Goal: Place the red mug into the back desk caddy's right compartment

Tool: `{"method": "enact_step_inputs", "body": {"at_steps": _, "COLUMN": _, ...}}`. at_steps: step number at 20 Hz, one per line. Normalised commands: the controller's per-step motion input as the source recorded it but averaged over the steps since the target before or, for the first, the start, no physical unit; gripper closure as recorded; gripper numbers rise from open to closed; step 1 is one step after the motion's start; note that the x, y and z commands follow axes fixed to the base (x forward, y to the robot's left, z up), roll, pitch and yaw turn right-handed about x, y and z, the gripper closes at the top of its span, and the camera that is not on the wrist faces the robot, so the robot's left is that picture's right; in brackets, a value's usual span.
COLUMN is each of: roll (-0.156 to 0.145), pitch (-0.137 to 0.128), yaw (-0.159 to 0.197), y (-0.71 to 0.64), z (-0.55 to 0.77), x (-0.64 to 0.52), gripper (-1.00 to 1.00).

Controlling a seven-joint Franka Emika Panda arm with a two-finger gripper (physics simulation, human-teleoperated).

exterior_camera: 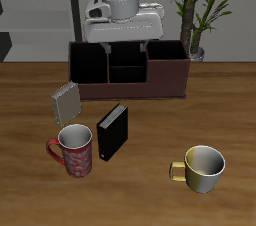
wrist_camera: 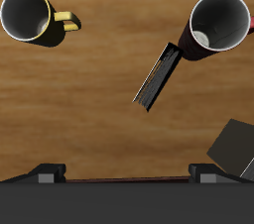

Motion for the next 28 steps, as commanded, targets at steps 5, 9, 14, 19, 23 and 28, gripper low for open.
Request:
{"method": "enact_step_inputs", "body": {"at_steps": 5, "roll": -0.049, "pitch": -0.005, "yaw": 0.002, "y": -0.2, "z": 0.15, "x": 0.25, "gripper": -1.0}}
{"method": "enact_step_inputs", "body": {"at_steps": 9, "roll": -0.086, "pitch": -0.016, "yaw": -0.015, "y": -0.36, "z": 0.14, "x": 0.28, "gripper": -1.0}}
{"method": "enact_step_inputs", "body": {"at_steps": 14, "roll": -0.056, "pitch": 0.002, "yaw": -0.02, "y": -0.32, "z": 0.1, "x": 0.25, "gripper": -1.0}}
{"method": "enact_step_inputs", "body": {"at_steps": 19, "roll": 0.009, "pitch": 0.038, "yaw": 0.011, "y": -0.28, "z": 0.02, "x": 0.29, "gripper": -1.0}}
{"method": "enact_step_inputs", "body": {"at_steps": 23, "roll": 0.0, "pitch": 0.013, "yaw": 0.023, "y": -0.19, "z": -0.01, "x": 0.23, "gripper": -1.0}}
{"method": "enact_step_inputs", "body": {"at_steps": 28, "roll": 0.009, "pitch": -0.037, "yaw": 0.003, "y": -0.21, "z": 0.05, "x": 0.26, "gripper": -1.0}}
